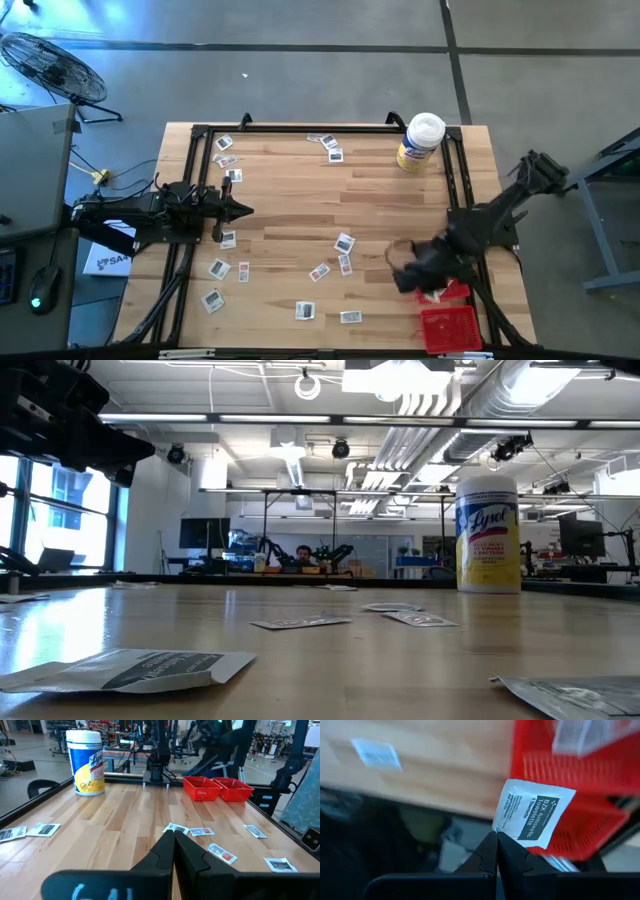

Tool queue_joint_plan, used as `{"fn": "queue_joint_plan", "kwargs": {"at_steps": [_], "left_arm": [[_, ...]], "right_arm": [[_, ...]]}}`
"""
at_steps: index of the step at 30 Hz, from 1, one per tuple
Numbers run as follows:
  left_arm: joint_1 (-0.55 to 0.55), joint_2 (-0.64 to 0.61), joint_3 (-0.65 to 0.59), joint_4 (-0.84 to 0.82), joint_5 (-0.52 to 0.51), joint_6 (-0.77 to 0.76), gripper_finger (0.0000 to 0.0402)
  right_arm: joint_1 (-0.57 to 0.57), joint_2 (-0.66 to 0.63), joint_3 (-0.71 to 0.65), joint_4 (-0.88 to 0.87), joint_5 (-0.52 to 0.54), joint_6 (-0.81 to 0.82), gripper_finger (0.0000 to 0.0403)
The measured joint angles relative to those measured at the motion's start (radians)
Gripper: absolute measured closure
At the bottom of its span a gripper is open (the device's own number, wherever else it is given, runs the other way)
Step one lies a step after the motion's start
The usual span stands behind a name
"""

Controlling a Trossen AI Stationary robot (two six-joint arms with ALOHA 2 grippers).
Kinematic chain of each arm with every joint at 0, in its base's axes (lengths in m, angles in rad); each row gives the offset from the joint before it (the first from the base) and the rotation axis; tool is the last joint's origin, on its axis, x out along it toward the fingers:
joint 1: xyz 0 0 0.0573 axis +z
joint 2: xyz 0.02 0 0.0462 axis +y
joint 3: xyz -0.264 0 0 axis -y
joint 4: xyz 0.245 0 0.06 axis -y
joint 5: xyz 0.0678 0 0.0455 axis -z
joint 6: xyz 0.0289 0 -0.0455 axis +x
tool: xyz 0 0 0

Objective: Pick & Place First Aid Supplies
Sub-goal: Put the white towelette pack into the bottom red bin

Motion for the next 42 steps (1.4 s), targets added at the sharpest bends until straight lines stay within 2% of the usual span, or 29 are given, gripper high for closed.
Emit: {"fn": "queue_joint_plan", "kwargs": {"at_steps": [3, 7, 10, 13, 17, 21, 25, 31, 37, 42], "left_arm": [[0.0, 0.0, 0.0, 0.0, 0.0, 0.0, 0.04], [0.0, 0.0, 0.0, 0.0, 0.0, 0.0, 0.04], [0.0, 0.0, 0.0, 0.0, 0.0, 0.0, 0.04], [0.0, 0.0, 0.0, 0.0, 0.0, 0.0, 0.04], [0.0, 0.0, 0.0, 0.0, 0.0, 0.0, 0.04], [0.0, 0.0, 0.0, 0.0, 0.0, 0.0, 0.04], [0.0, 0.0, 0.0, 0.0, 0.0, 0.0, 0.04], [0.0, 0.0, 0.0, 0.0, 0.0, 0.0, 0.04], [0.0, 0.0, 0.0, 0.0, 0.0, 0.0, 0.04], [0.0, 0.0, 0.0, 0.0, 0.0, 0.0, 0.04]], "right_arm": [[0.068, 0.018, -0.045, 0.068, -0.005, 0.006, 0.0402], [0.106, 0.061, -0.108, 0.109, -0.007, -0.043, 0.0403], [0.13, 0.088, -0.137, 0.221, -0.054, -0.092, 0.0403], [0.151, 0.096, -0.157, 0.296, -0.091, -0.077, 0.0403], [0.18, 0.097, -0.181, 0.362, -0.085, -0.055, 0.0403], [0.185, 0.097, -0.214, 0.417, -0.099, -0.057, 0.0402], [0.182, 0.097, -0.252, 0.514, -0.167, -0.052, 0.0399], [0.183, 0.097, -0.298, 0.541, -0.206, -0.052, 0.0396], [0.164, 0.097, -0.337, 0.597, -0.284, -0.027, 0.036], [0.133, 0.097, -0.315, 0.599, -0.431, 0.029, 0.0315]]}}
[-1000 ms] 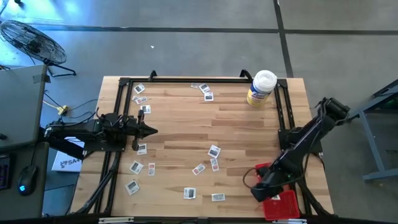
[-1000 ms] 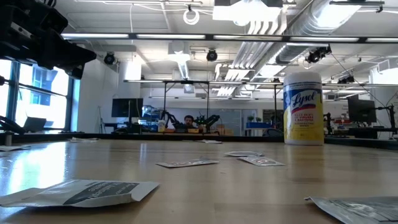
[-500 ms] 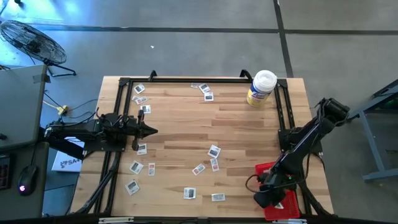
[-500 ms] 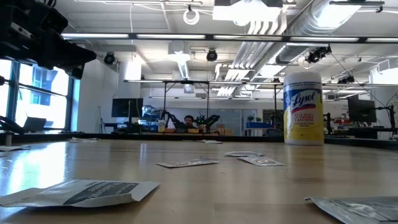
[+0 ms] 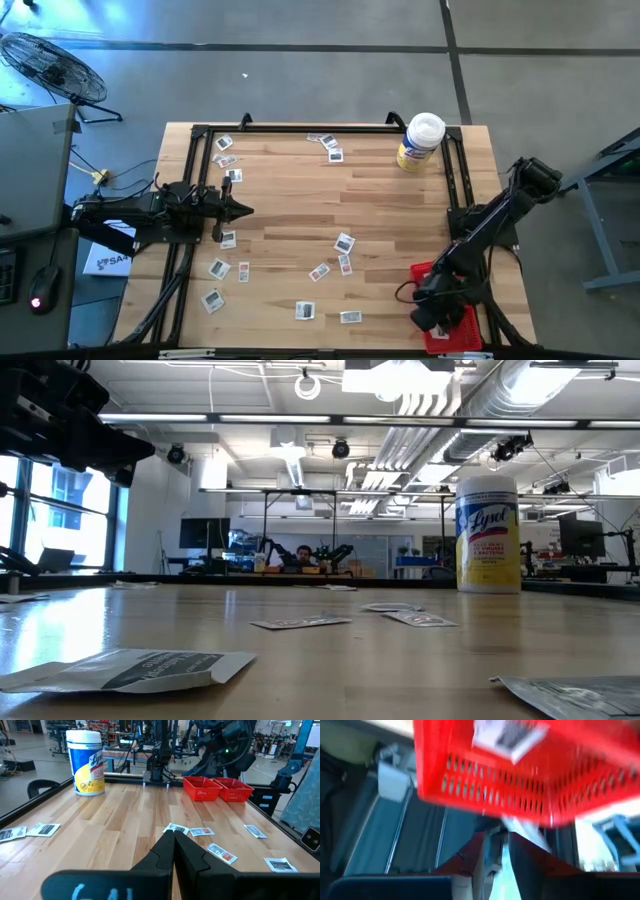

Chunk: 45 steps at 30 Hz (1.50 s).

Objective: Pick & Place First Aid Supplies
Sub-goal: Put the white towelette pack into the bottom red bin

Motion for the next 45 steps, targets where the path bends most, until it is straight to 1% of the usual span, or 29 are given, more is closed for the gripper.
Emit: {"fn": "queue_joint_plan", "kwargs": {"at_steps": [3, 4, 6, 8, 10, 13, 16, 18, 19, 22, 26, 28, 32, 35, 38, 39, 41, 45], "left_arm": [[0.0, 0.0, 0.0, 0.0, 0.0, 0.0, 0.04], [0.0, 0.0, 0.0, 0.0, 0.0, 0.0, 0.04], [0.0, 0.0, 0.0, 0.0, 0.0, 0.0, 0.04], [0.0, 0.0, 0.0, 0.0, 0.0, 0.0, 0.04], [0.0, 0.0, 0.0, 0.0, 0.0, 0.0, 0.04], [0.0, 0.0, 0.0, 0.0, 0.0, 0.0, 0.04], [0.0, 0.0, 0.0, 0.0, 0.0, 0.0, 0.04], [0.0, 0.0, 0.0, 0.0, 0.0, 0.0, 0.04], [0.0, 0.0, 0.0, 0.0, 0.0, 0.0, 0.04], [0.0, 0.0, 0.0, 0.0, 0.0, 0.0, 0.04], [0.0, 0.0, 0.0, 0.0, 0.0, 0.0, 0.04], [0.0, 0.0, 0.0, 0.0, 0.0, 0.0, 0.04], [0.0, 0.0, 0.0, 0.0, 0.0, 0.0, 0.04], [0.0, 0.0, 0.0, 0.0, 0.0, 0.0, 0.04], [0.0, 0.0, 0.0, 0.0, 0.0, 0.0, 0.04], [0.0, 0.0, 0.0, 0.0, 0.0, 0.0, 0.04], [0.0, 0.0, 0.0, 0.0, 0.0, 0.0, 0.04], [0.0, 0.0, 0.0, 0.0, 0.0, 0.0, 0.04]], "right_arm": [[-0.033, 0.0, 0.041, -0.001, -0.066, 0.015, 0.0301], [-0.051, 0.0, 0.064, -0.003, -0.066, 0.017, 0.0298], [-0.102, 0.0, 0.121, 0.007, -0.02, 0.02, 0.0298], [-0.156, -0.001, 0.171, 0.009, 0.075, -0.003, 0.0302], [-0.208, -0.001, 0.21, -0.003, 0.197, -0.081, 0.0309], [-0.278, -0.001, 0.233, -0.014, 0.399, -0.26, 0.0321], [-0.338, 0.0, 0.219, -0.016, 0.64, -0.476, 0.0333], [-0.386, 0.015, 0.211, 0.014, 0.723, -0.601, 0.0339], [-0.403, 0.029, 0.21, 0.036, 0.749, -0.665, 0.0342], [-0.455, 0.095, 0.209, 0.137, 0.777, -0.84, 0.0345], [-0.504, 0.207, 0.21, 0.308, 0.779, -1.058, 0.0345], [-0.52, 0.253, 0.21, 0.327, 0.775, -1.147, 0.0345], [-0.535, 0.294, 0.219, 0.239, 0.813, -1.301, 0.0346], [-0.531, 0.296, 0.288, 0.057, 0.888, -1.407, 0.0351], [-0.516, 0.296, 0.378, -0.159, 1.008, -1.511, 0.0358], [-0.511, 0.298, 0.396, -0.204, 1.04, -1.539, 0.036], [-0.506, 0.306, 0.414, -0.236, 1.07, -1.57, 0.036], [-0.505, 0.322, 0.371, -0.209, 1.042, -1.579, 0.0342]]}}
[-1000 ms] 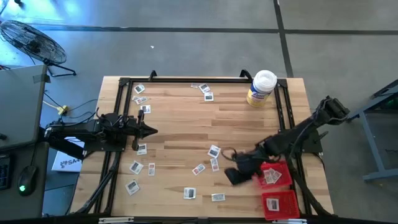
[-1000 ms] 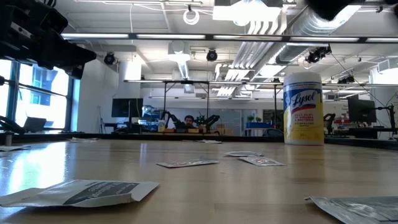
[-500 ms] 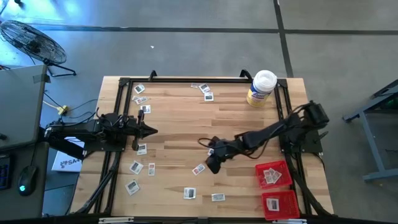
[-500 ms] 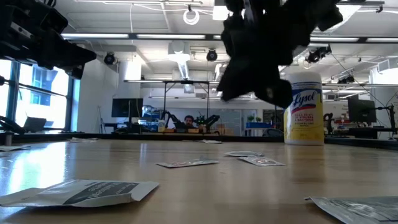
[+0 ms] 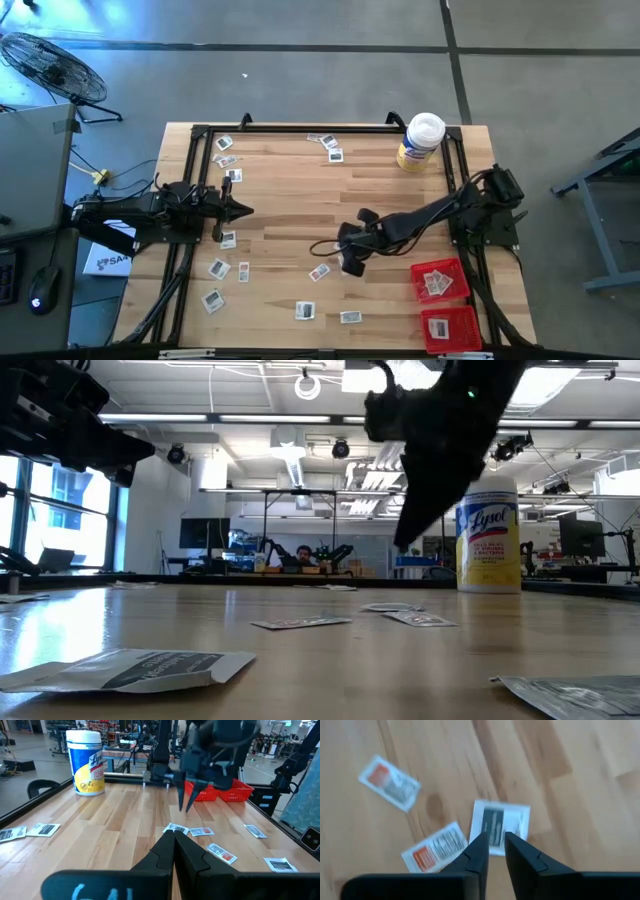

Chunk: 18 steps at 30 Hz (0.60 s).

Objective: Pick & Place First Aid Supplies
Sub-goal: Put the white towelette pack into the bottom red bin

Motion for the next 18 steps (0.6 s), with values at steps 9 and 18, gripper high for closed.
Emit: {"fn": "queue_joint_plan", "kwargs": {"at_steps": [9, 18], "left_arm": [[0.0, 0.0, 0.0, 0.0, 0.0, 0.0, 0.04], [0.0, 0.0, 0.0, 0.0, 0.0, 0.0, 0.04]], "right_arm": [[-0.049, -0.003, -0.154, 0.16, -0.03, 0.111, 0.0265], [-0.074, -0.003, -0.253, 0.309, -0.026, -0.004, 0.0273]]}}
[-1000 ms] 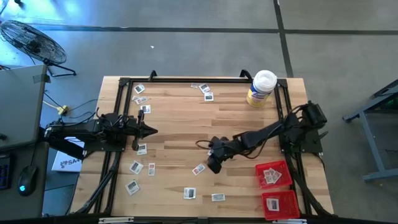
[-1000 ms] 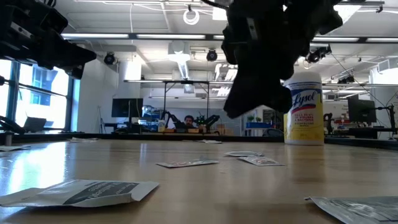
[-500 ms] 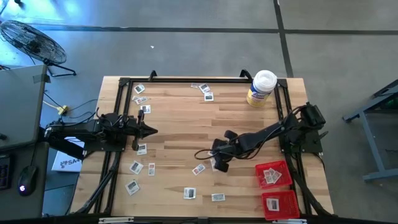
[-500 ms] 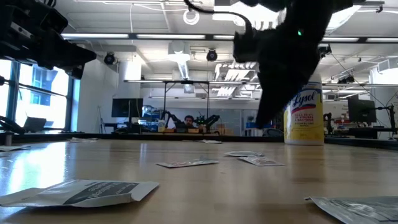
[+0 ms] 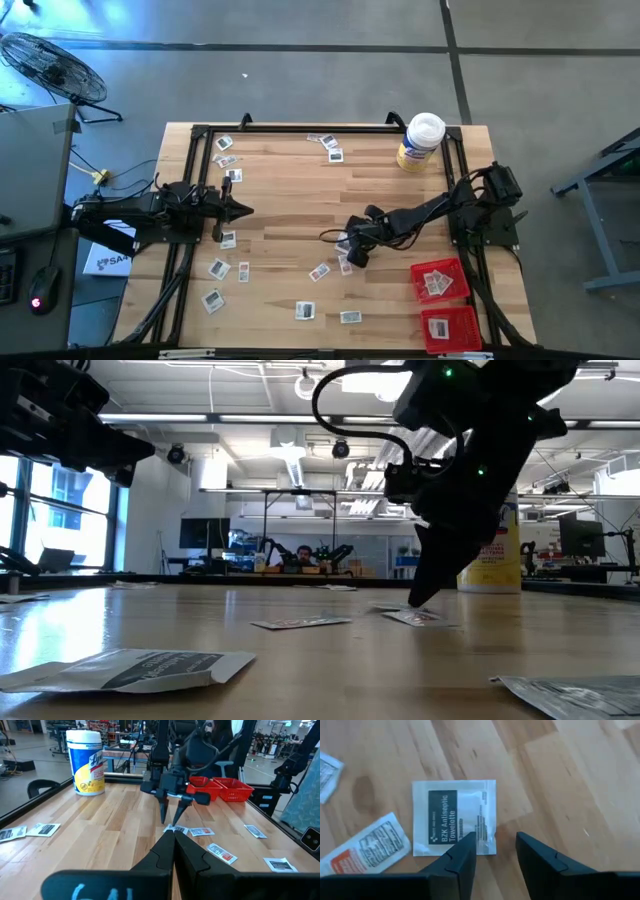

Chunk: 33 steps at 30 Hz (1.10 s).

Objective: Pick & Place First Aid Supplies
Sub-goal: Put the white towelette pack into the bottom red bin

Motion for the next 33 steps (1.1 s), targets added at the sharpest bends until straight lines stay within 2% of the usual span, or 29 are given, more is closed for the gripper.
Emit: {"fn": "queue_joint_plan", "kwargs": {"at_steps": [9, 17, 23, 33], "left_arm": [[0.0, 0.0, 0.0, 0.0, 0.0, 0.0, 0.04], [0.0, 0.0, 0.0, 0.0, 0.0, 0.0, 0.04], [0.0, 0.0, 0.0, 0.0, 0.0, 0.0, 0.04], [0.0, 0.0, 0.0, 0.0, 0.0, 0.0, 0.04]], "right_arm": [[-0.001, -0.008, -0.115, 0.189, 0.029, -0.095, 0.0333], [-0.002, -0.008, -0.165, 0.207, 0.04, -0.103, 0.0395], [-0.002, -0.046, -0.169, 0.196, 0.053, -0.103, 0.04], [0.018, -0.264, -0.174, 0.083, 0.058, -0.104, 0.0402]]}}
